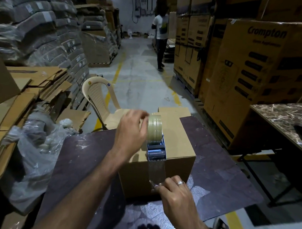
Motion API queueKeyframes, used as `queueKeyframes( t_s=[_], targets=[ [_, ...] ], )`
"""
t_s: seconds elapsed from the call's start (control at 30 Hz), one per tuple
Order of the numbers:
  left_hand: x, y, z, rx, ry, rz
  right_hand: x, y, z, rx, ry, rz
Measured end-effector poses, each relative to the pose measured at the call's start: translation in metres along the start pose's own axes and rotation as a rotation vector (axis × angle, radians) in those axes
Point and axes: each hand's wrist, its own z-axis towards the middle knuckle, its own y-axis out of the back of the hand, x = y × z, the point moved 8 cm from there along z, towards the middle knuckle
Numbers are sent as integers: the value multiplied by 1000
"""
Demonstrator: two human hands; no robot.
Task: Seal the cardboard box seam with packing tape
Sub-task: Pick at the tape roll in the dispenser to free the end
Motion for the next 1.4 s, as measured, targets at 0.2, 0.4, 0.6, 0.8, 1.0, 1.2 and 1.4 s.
queueKeyframes(
  t_s=[0.2, 0.4, 0.6, 0.8, 1.0, 1.2, 1.4],
  targets=[
    [26, -28, -137, 307, -11, -21, 0, 3, -4, -8, -11, 70],
    [24, -34, -175, 274, 17, -13, 0, 11, -3, 25, -54, 85],
    [16, -31, -173, 218, 2, 21, 8, 22, -1, -54, -12, -37],
    [12, -35, -165, 190, -60, 52, 8, 33, 3, -130, -43, 50],
    [10, -34, -160, 146, -126, 38, 7, 29, 0, -92, -41, 92],
    [10, -35, -150, 115, -141, 13, 4, 21, -2, -39, -38, 152],
    [11, -35, -149, 93, -123, -38, -15, 23, -1, -36, -151, 263]
  ],
)
